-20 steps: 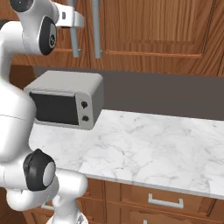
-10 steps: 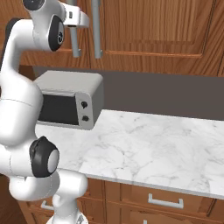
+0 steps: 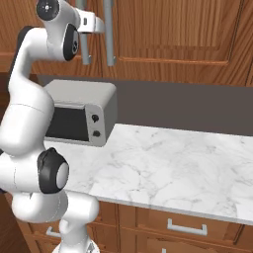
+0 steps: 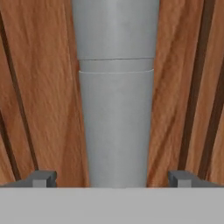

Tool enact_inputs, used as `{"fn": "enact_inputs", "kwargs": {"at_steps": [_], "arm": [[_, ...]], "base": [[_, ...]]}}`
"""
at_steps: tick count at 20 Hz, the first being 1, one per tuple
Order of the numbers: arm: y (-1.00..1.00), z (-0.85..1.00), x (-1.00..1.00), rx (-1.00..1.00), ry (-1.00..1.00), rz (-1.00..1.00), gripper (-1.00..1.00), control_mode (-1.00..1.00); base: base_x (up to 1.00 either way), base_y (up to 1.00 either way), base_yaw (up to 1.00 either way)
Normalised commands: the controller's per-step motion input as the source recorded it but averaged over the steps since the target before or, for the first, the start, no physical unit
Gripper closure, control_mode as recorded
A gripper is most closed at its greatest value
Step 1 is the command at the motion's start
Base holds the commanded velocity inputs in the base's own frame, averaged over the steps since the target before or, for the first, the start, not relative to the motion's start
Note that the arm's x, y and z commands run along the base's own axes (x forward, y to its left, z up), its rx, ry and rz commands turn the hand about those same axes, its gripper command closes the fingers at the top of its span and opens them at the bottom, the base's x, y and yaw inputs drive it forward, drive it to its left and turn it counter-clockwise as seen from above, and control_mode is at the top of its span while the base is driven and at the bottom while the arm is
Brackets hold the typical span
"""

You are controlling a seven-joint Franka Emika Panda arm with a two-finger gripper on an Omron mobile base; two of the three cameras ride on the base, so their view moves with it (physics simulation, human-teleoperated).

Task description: The dining table condiment station is running low on mayonnaise. Refill the condiment station by opening the cabinet and taking the mayonnaise from the cabinet and placing it on the dining table.

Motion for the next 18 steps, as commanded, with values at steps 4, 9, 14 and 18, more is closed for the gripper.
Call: {"fn": "enact_inputs", "kwargs": {"at_steps": [4,9,14,18], "arm": [[0.0,-0.26,0.44,0.0,-0.09,0.0,1.0,-1.0],[0.0,-0.31,0.32,0.0,-0.14,0.0,1.0,-1.0],[0.0,-0.01,0.0,0.0,-0.01,0.0,1.0,-1.0],[0.06,0.0,-0.36,-0.01,0.04,0.02,1.0,-1.0]], "base": [[0.0,0.0,0.0],[0.0,0.0,0.0],[0.0,0.0,0.0],[0.0,0.0,0.0]]}}
